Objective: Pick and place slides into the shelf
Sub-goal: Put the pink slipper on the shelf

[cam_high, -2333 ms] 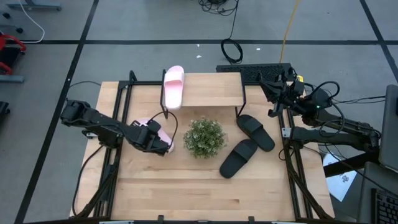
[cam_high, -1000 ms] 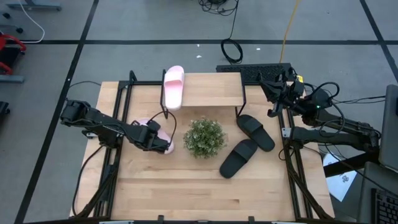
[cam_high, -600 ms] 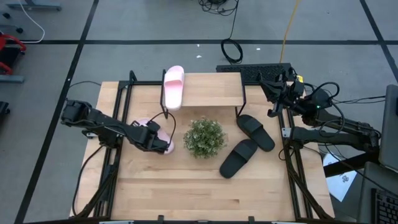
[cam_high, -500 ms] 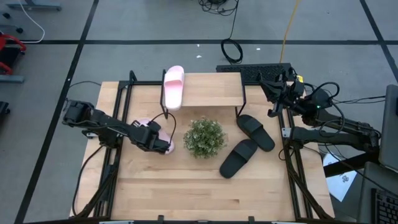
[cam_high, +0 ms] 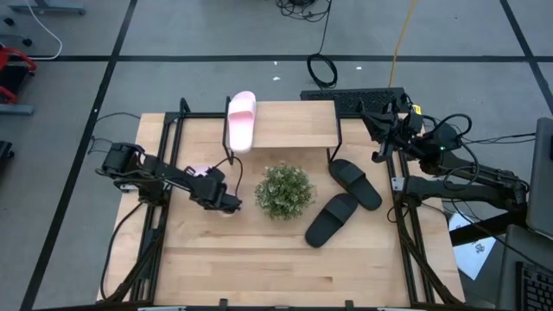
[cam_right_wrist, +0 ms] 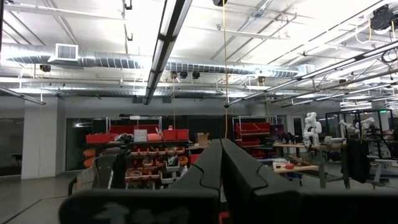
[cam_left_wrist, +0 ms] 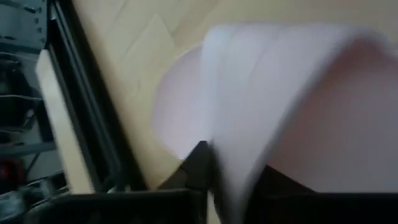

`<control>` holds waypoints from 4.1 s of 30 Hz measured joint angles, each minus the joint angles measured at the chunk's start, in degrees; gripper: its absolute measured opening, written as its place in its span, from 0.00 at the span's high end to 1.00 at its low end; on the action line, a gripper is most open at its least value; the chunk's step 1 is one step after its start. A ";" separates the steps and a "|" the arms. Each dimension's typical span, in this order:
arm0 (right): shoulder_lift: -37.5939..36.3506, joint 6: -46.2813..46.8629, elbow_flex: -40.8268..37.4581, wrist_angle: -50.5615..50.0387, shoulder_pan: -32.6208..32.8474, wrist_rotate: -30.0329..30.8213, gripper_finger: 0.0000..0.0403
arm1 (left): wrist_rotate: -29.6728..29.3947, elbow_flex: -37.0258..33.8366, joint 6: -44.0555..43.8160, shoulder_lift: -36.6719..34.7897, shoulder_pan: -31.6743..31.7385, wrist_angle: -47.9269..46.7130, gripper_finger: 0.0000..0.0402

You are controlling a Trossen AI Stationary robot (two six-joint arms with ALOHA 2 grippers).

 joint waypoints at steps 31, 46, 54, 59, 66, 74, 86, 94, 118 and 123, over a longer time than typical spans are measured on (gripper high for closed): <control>-0.01 1.55 0.00 -0.53 -0.01 0.04 1.00 | -26.06 51.00 17.48 -9.05 -9.70 -19.91 1.00; -0.01 2.68 0.00 1.25 0.01 1.78 1.00 | -24.72 62.05 74.63 1.31 20.19 26.08 1.00; -0.19 -0.73 0.00 2.86 -0.03 10.76 1.00 | -20.01 61.94 78.71 12.23 27.28 23.76 1.00; 0.10 -1.87 0.01 2.29 -0.03 10.82 1.00 | -22.88 61.94 83.57 15.48 28.18 22.57 1.00; 0.56 -2.30 0.00 2.34 -0.03 10.82 1.00 | -23.41 61.94 85.65 16.19 29.71 21.24 1.00; 0.86 -2.95 0.00 2.34 -0.03 10.82 1.00 | -21.26 61.94 81.61 18.32 30.25 18.64 1.00; 0.97 -2.80 0.02 1.92 -0.03 10.62 1.00 | -22.78 61.83 79.66 21.14 30.49 17.93 1.00; 0.97 -2.91 0.02 1.92 -0.06 10.61 1.00 | -21.25 61.83 77.89 21.71 30.82 14.41 1.00; 0.97 -2.91 0.02 1.92 -0.03 10.58 1.00 | -18.66 58.44 77.33 21.49 31.91 13.00 1.00; 0.97 -2.93 0.01 1.92 -0.06 10.58 1.00 | -18.46 58.38 78.23 21.49 31.71 12.89 1.00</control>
